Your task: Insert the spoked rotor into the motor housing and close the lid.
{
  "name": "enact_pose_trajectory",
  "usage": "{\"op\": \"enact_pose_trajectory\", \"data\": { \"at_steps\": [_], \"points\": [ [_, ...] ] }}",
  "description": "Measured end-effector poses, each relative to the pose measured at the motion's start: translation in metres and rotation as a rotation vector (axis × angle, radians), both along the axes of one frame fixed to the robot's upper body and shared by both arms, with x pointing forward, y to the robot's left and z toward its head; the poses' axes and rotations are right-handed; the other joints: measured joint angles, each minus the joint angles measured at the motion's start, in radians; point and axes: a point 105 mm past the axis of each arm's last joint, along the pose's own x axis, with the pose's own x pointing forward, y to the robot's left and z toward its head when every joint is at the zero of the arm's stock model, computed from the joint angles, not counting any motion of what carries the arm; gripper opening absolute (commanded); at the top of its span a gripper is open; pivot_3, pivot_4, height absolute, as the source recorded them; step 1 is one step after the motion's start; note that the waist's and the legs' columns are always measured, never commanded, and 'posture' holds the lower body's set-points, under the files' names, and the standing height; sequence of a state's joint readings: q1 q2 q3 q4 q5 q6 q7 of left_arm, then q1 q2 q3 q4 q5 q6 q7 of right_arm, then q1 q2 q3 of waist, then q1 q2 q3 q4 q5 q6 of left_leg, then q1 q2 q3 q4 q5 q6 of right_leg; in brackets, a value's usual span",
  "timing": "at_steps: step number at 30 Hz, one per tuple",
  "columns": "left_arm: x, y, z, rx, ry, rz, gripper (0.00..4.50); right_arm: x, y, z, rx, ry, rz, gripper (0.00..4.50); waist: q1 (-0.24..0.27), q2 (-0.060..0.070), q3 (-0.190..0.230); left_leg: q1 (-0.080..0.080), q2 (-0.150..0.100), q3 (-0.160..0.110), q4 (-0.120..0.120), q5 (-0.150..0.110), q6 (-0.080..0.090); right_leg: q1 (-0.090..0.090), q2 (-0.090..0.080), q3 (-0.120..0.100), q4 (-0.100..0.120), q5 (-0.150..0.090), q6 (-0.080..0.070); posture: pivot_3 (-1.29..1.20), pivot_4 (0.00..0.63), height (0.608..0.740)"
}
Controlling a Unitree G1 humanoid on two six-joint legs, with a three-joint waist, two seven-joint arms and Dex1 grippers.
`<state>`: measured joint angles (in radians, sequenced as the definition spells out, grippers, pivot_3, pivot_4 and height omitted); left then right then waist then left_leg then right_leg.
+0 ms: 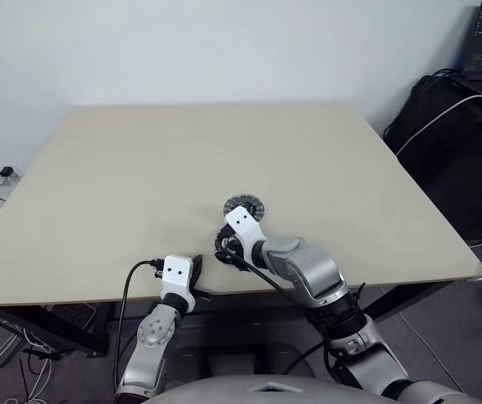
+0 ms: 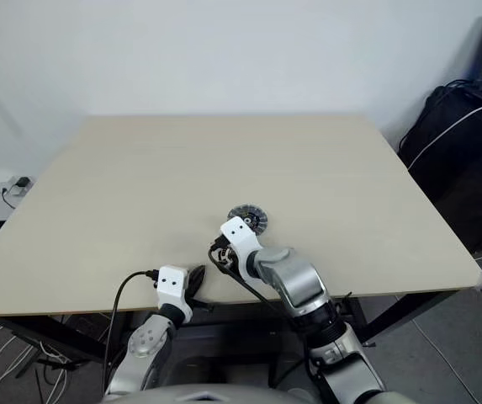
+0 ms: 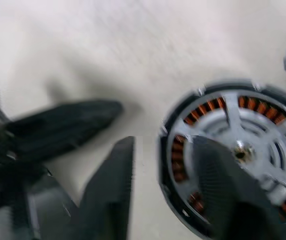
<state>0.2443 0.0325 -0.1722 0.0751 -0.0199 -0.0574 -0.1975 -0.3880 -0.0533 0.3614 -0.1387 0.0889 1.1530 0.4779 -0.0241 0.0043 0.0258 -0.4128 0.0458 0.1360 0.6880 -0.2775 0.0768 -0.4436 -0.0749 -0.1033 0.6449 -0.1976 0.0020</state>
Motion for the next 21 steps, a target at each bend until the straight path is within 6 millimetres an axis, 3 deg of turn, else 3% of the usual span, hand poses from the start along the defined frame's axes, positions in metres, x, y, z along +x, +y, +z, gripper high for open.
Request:
{"op": "enact_pose_trajectory", "data": {
  "at_steps": [6, 11, 17, 21],
  "points": [
    [0.000, 0.000, 0.000, 0.000, 0.000, 0.001, 0.00, 0.012, -0.008, 0.015, -0.024, -0.127, 0.040, 2.56, 0.000, 0.000, 0.000, 0.000, -0.001, 0.000, 0.000, 0.000, 0.001, 0.000, -0.001, 0.000, -0.001, 0.000, 0.000, 0.00, 0.000, 0.740],
    [0.002, 0.000, 0.001, 0.001, -0.005, -0.001, 0.00, 0.010, -0.026, 0.025, -0.181, -0.400, 0.381, 2.56, 0.000, -0.001, 0.000, 0.000, -0.001, 0.000, 0.000, -0.001, 0.002, 0.001, -0.001, 0.000, -0.002, 0.000, 0.000, 0.00, 0.000, 0.740],
    [0.003, -0.002, 0.003, -0.001, -0.011, -0.010, 0.00, -0.004, -0.041, 0.026, -0.283, -0.430, 0.707, 2.56, 0.000, -0.001, 0.001, 0.000, -0.001, 0.000, 0.001, 0.000, 0.002, 0.001, 0.000, 0.000, -0.001, 0.000, 0.000, 0.00, 0.000, 0.740],
    [0.003, -0.002, 0.003, -0.001, -0.009, -0.011, 0.00, -0.004, -0.050, 0.020, -0.372, -0.414, 0.817, 2.56, 0.005, -0.001, 0.001, 0.000, -0.001, 0.000, 0.002, -0.001, 0.002, 0.001, 0.000, 0.000, -0.001, 0.000, 0.001, 0.00, 0.000, 0.740]
  ]
}}
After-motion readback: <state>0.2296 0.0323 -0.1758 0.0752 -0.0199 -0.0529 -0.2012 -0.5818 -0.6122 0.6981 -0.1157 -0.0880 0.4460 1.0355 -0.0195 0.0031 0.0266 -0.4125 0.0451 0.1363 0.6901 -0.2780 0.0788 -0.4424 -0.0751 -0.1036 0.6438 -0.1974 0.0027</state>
